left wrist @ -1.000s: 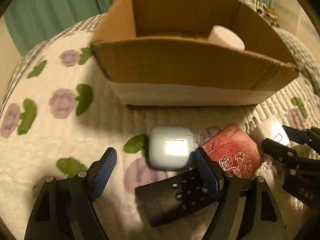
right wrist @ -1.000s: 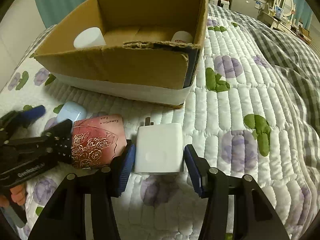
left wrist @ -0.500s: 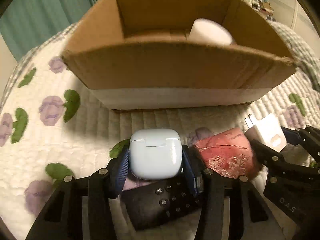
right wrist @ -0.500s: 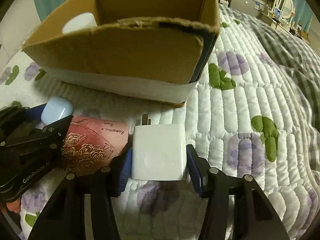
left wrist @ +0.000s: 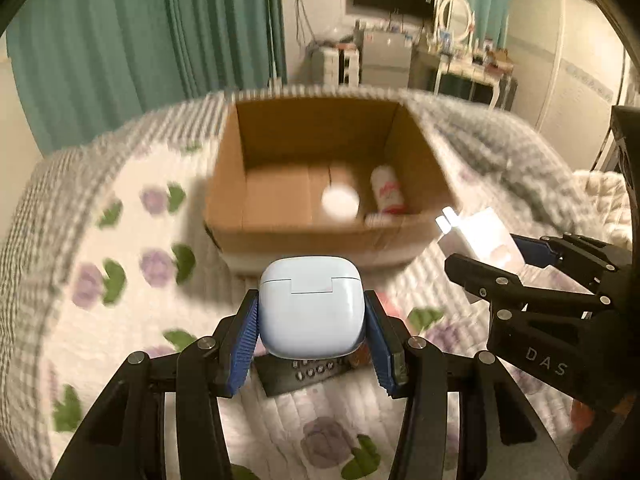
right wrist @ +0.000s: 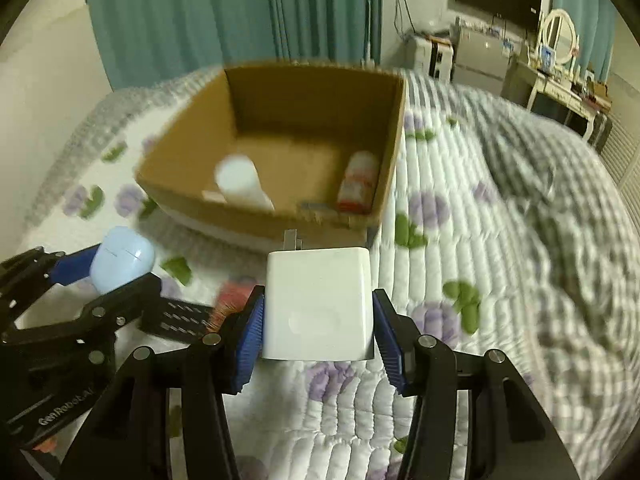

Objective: Organize rigid objects
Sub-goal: 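Carry the earbuds case into the box with left tool while right tool drops the cube in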

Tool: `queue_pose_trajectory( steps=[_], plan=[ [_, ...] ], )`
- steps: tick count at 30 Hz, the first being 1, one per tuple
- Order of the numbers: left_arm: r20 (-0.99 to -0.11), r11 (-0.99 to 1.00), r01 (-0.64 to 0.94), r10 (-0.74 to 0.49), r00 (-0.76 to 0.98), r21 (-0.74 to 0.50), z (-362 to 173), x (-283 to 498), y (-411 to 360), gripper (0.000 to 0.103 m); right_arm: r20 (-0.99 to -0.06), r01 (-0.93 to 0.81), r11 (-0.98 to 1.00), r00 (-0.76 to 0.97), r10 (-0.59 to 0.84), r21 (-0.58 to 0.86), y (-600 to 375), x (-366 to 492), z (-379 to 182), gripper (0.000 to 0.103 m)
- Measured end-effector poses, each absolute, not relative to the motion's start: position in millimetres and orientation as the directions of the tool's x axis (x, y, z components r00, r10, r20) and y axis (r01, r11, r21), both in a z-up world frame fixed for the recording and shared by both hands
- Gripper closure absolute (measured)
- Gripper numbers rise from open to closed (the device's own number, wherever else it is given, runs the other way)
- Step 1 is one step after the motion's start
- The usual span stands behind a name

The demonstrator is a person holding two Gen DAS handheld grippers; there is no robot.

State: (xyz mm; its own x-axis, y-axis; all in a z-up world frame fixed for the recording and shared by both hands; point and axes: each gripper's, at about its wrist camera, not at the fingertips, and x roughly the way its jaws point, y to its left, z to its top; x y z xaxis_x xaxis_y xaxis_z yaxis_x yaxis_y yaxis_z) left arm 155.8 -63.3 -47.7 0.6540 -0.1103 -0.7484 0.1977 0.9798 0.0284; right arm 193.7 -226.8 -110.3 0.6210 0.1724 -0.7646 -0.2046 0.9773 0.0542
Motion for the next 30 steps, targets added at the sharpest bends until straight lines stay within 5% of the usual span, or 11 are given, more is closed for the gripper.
queue_pose_trajectory(
  steps=[14, 30],
  plan=[
    [-0.608, 0.987, 0.154, -0.090, 0.789, 0.054, 40, 215, -30, 0.052, -0.653, -0.246, 0.968, 0.727, 0.214, 0.044, -221, 244, -10, 0.052],
    [-0.687, 0.984, 0.167, -0.083, 0.722, 0.056, -37, 319, -45, 0.052, -0.730, -0.288, 0.958, 0.652, 0.203, 0.009, -207, 366, -81, 0.052]
  ],
)
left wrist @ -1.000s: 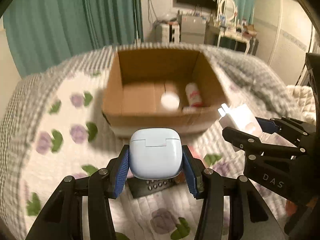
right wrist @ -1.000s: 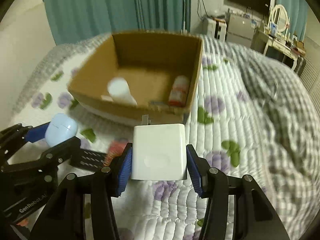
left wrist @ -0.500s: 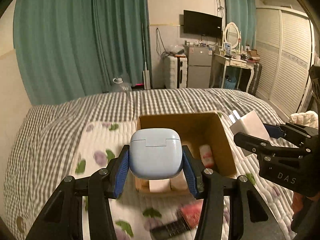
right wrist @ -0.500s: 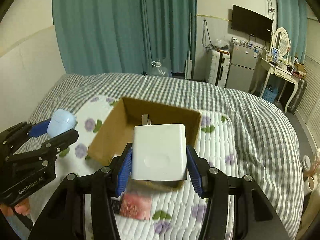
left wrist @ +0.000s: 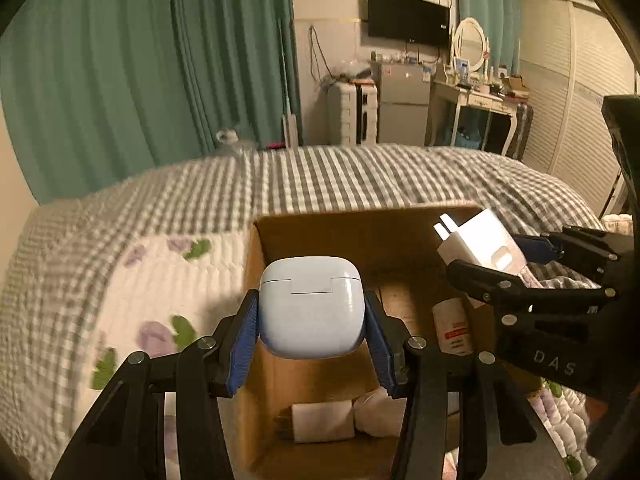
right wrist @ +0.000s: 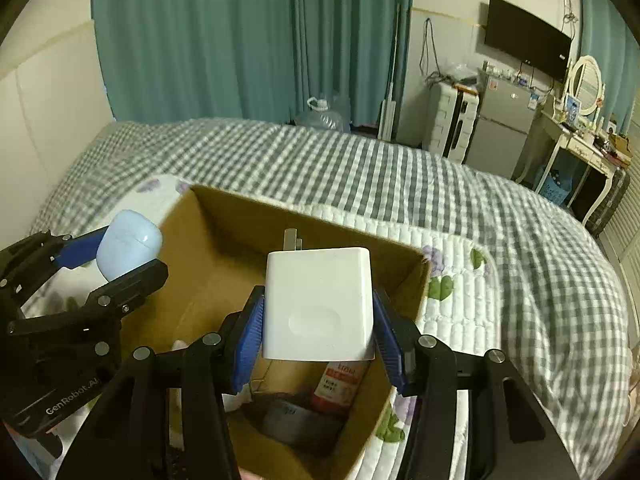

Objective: Organize rigid objects
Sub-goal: 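Carry the earbuds case into the box with left tool while right tool drops the cube in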

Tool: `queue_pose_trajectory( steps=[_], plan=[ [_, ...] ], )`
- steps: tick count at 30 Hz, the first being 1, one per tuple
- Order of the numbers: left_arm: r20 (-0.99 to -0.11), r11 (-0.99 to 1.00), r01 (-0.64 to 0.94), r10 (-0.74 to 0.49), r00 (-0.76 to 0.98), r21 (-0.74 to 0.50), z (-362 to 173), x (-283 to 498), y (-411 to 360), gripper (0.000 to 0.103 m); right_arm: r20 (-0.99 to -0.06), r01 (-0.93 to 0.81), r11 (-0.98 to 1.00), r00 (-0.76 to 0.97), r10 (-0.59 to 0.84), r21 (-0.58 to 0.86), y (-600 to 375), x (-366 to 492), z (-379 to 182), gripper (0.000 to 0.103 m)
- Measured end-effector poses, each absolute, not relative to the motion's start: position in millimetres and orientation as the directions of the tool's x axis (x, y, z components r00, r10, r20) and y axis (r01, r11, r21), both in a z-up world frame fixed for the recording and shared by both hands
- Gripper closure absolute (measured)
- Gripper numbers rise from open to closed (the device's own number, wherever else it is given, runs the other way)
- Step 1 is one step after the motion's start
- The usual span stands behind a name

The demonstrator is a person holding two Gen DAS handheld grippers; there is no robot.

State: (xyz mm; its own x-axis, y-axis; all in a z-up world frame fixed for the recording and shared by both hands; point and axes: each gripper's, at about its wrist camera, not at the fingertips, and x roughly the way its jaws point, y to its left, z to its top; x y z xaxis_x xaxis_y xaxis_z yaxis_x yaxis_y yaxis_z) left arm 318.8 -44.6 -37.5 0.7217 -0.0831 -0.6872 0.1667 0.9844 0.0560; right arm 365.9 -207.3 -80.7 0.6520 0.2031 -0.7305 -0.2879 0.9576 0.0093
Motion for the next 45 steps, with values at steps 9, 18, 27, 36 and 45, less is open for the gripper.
queue_pose_trajectory(
  steps=[9, 18, 27, 36, 45],
  plan=[
    [-0.717, 0.979, 0.187, -0.074, 0.693, 0.079, -69, 335, -49, 0.052, -0.753, -0.287, 0.958, 0.628, 0.196, 0.010, -206, 384, -108, 0.052],
    [-0.716, 0.978, 0.198, -0.096, 0.691, 0.060, -74, 332, -48, 0.046, -0.746, -0.260, 0.962, 0.625, 0.229, 0.078, -214, 389, -115, 0.048],
    [-0.674, 0.992, 0.119, -0.070, 0.735, 0.027, -19, 283, -32, 0.030, -0.671, -0.214, 0.976, 0.717, 0.191, 0.049, -235, 335, -47, 0.024],
    [-0.619, 0.995, 0.083, -0.035, 0.785, 0.050, 27, 194, -24, 0.020, -0.642, -0.240, 0.971, 0.743, 0.189, 0.009, -236, 224, -7, 0.010],
    [-0.636, 0.998, 0.042, -0.003, 0.772, 0.046, -20, 145, -19, 0.020, -0.696, -0.248, 0.969, 0.694, 0.185, 0.011, -229, 165, -74, 0.009]
  ],
)
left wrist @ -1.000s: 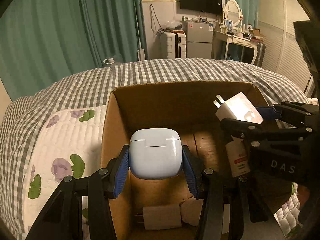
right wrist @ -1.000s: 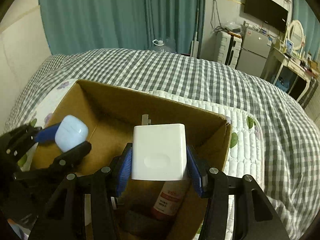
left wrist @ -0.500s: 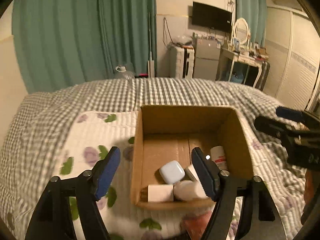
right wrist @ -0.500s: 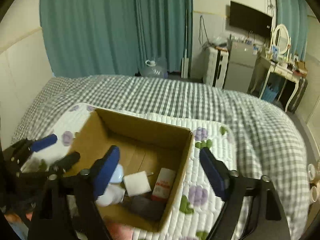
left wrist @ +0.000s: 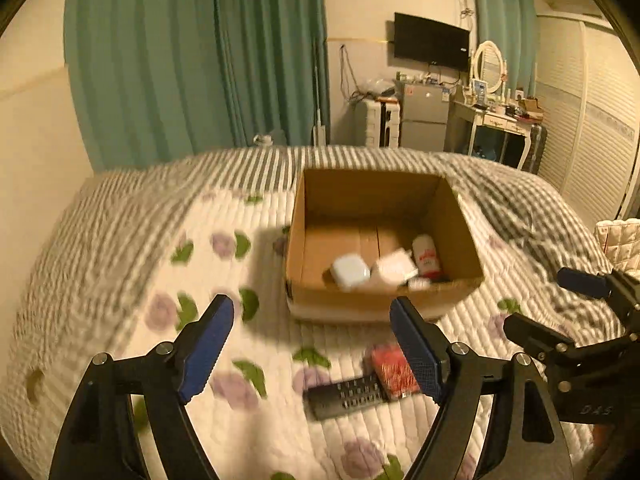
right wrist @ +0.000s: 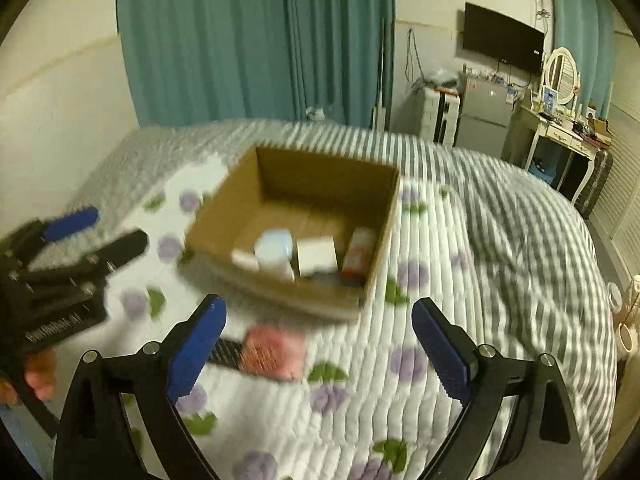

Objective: Organize rigid objects
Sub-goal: 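Carry the earbuds case into the box with left tool while right tool drops the cube in, then grasp the black remote with left tool while right tool grasps the pink card case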

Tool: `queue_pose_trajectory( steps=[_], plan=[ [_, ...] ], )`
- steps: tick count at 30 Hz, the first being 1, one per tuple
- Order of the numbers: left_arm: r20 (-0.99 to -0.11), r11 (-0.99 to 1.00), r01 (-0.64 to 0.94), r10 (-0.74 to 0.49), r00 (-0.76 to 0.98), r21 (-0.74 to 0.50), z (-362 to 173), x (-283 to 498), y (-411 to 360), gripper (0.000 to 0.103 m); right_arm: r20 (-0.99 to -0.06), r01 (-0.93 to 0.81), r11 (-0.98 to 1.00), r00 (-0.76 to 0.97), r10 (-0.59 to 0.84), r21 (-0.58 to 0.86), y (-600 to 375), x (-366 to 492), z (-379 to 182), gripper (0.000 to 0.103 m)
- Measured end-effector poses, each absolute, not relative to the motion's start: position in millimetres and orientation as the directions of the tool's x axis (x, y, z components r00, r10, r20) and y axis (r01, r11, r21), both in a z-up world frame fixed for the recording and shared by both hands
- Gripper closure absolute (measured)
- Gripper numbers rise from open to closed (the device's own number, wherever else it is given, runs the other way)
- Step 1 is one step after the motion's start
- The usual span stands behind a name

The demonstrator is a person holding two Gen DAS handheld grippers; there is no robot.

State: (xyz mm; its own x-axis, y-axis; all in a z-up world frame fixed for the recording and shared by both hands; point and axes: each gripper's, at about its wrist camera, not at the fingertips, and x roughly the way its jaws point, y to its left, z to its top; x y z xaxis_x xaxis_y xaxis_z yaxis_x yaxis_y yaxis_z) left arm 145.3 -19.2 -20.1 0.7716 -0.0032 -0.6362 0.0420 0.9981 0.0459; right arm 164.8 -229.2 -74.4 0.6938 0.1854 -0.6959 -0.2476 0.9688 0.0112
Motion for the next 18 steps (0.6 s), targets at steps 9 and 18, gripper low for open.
queue_pose_trajectory(
  steps=[9, 18],
  plan=[
    [-0.706, 0.998, 0.034, 0.016, 0.708, 0.057, -84, 164, -29, 0.020, -0.811, -0.264, 0.963, 0.553, 0.190, 0.046, -216, 197, -146, 0.009],
    [-0.734, 0.999, 0.035, 0.000, 0.679, 0.032, -108, 179, -17, 0.020, -0.871, -0.298, 0.946, 0.422, 0.253, 0.130, -184, 224, -202, 0.009]
  ],
)
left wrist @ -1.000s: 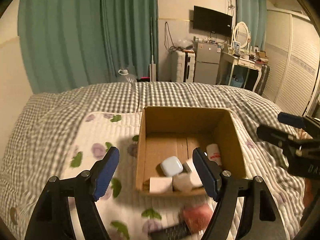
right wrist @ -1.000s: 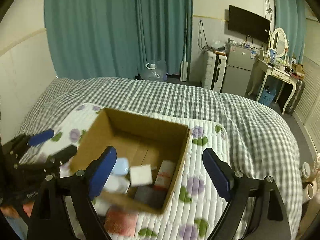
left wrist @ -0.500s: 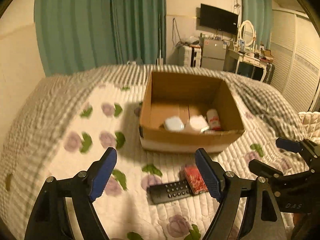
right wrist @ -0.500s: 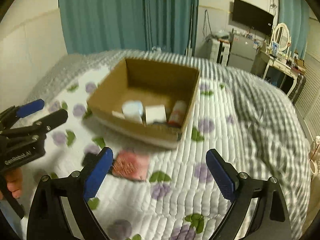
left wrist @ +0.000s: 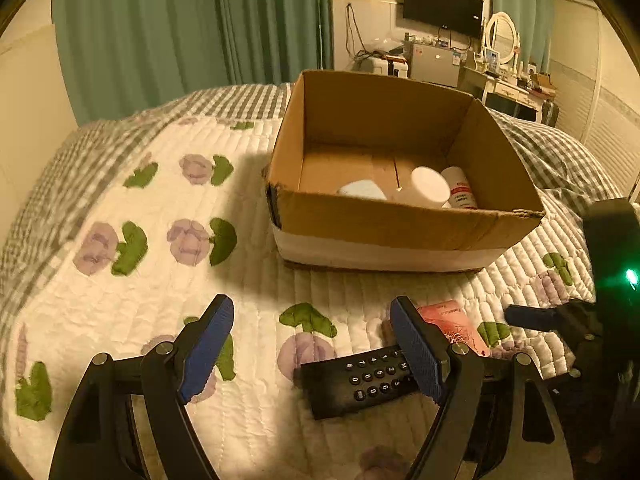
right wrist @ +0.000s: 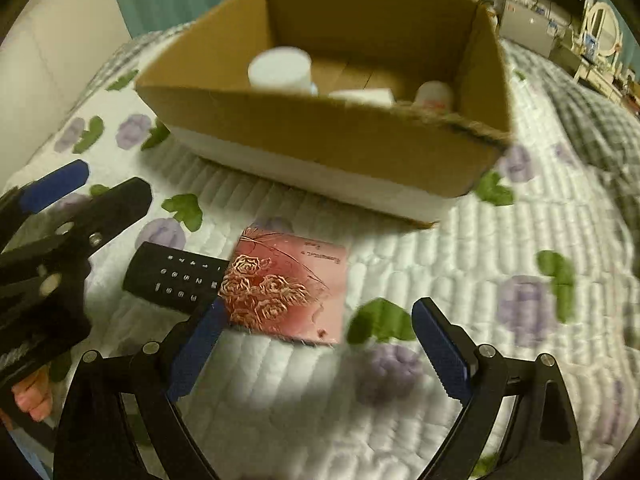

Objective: Organize rigid objects
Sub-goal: 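Grasp the black remote with left tool while right tool grasps the pink card case, then turn the remote upright in left tool while right tool tilts the pink case on edge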

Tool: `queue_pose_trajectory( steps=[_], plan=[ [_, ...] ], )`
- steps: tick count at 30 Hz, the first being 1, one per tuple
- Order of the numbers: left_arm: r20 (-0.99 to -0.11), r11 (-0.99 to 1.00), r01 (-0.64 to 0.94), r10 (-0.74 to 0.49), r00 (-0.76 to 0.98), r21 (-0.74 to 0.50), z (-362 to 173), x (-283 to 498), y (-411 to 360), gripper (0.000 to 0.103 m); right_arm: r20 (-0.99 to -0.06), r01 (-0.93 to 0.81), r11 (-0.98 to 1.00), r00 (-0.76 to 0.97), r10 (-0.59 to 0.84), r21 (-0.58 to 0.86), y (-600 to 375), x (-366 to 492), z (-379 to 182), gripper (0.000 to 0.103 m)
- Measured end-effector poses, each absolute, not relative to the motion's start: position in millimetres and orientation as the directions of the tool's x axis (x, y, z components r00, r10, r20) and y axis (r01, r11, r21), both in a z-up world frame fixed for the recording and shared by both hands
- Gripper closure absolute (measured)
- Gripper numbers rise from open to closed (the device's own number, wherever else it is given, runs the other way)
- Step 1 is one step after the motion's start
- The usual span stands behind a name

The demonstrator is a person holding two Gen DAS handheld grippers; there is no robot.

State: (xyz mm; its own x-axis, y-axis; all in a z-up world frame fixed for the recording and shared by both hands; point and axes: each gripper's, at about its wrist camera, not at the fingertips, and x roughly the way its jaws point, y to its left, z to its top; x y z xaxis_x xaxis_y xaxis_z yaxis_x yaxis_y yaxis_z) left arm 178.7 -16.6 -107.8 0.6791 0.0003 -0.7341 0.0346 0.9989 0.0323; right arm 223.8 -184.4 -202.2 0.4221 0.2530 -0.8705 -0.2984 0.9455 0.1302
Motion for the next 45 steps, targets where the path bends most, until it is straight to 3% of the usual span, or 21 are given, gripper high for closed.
queue_pose_trajectory(
  steps=[4, 6, 11, 15, 19, 23, 32, 36, 38, 40, 45],
  plan=[
    [-0.737, 0.999, 0.028, -0.008, 0.675, 0.015, -106, 177, -11, 0.020, -0.877, -0.290, 0.934, 0.367, 0.311, 0.210, -177, 238, -221, 0.011],
    [-0.735, 1.000, 0.029, -0.013, 0.678, 0.010, -102, 175, -9, 0.020, -0.863, -0.291, 0.928, 0.379, 0.334, 0.232, -180, 233, -217, 0.030],
    [-0.728, 0.995, 0.089, -0.036, 0.685, 0.035, -91, 168, -13, 0.020, -0.871, -0.281, 0.952, 0.430, 0.239, 0.122, -196, 210, -206, 0.030],
    [-0.762, 0.990, 0.135, -0.051, 0.645, 0.047, -101, 169, -25, 0.020, -0.861, -0.240, 0.965, 0.464, 0.210, 0.106, -222, 195, -188, 0.030],
    [-0.813, 0.978, 0.199, -0.066, 0.579, 0.062, -124, 174, -51, 0.020, -0.847, -0.253, 0.967, 0.514, 0.136, 0.002, -242, 184, -169, 0.030],
    [-0.865, 0.964, 0.243, -0.031, 0.501, 0.107, -153, 182, -69, 0.020, -0.848, -0.223, 0.973, 0.501, 0.171, 0.064, -259, 185, -169, 0.030],
    [-0.885, 0.929, 0.346, -0.047, 0.463, 0.132, -161, 189, -85, 0.022, -0.843, -0.246, 0.969, 0.513, 0.158, 0.032, -248, 184, -167, 0.030],
    [-0.884, 0.877, 0.422, 0.009, 0.467, 0.232, -168, 183, -103, 0.022, -0.849, -0.217, 0.976, 0.509, 0.143, 0.035, -253, 184, -168, 0.030],
    [-0.887, 0.886, 0.417, -0.016, 0.461, 0.201, -169, 193, -103, 0.026, -0.851, -0.211, 0.977, 0.509, 0.129, 0.022, -251, 185, -168, 0.030],
    [-0.896, 0.894, 0.414, -0.036, 0.443, 0.169, -171, 204, -102, 0.045, -0.853, -0.214, 0.977, 0.507, 0.124, 0.015, -249, 185, -169, 0.030],
    [-0.875, 0.874, 0.446, -0.051, 0.482, 0.195, -168, 201, -106, 0.073, -0.861, -0.205, 0.979, 0.493, 0.122, 0.021, -251, 187, -173, 0.030]
  ],
)
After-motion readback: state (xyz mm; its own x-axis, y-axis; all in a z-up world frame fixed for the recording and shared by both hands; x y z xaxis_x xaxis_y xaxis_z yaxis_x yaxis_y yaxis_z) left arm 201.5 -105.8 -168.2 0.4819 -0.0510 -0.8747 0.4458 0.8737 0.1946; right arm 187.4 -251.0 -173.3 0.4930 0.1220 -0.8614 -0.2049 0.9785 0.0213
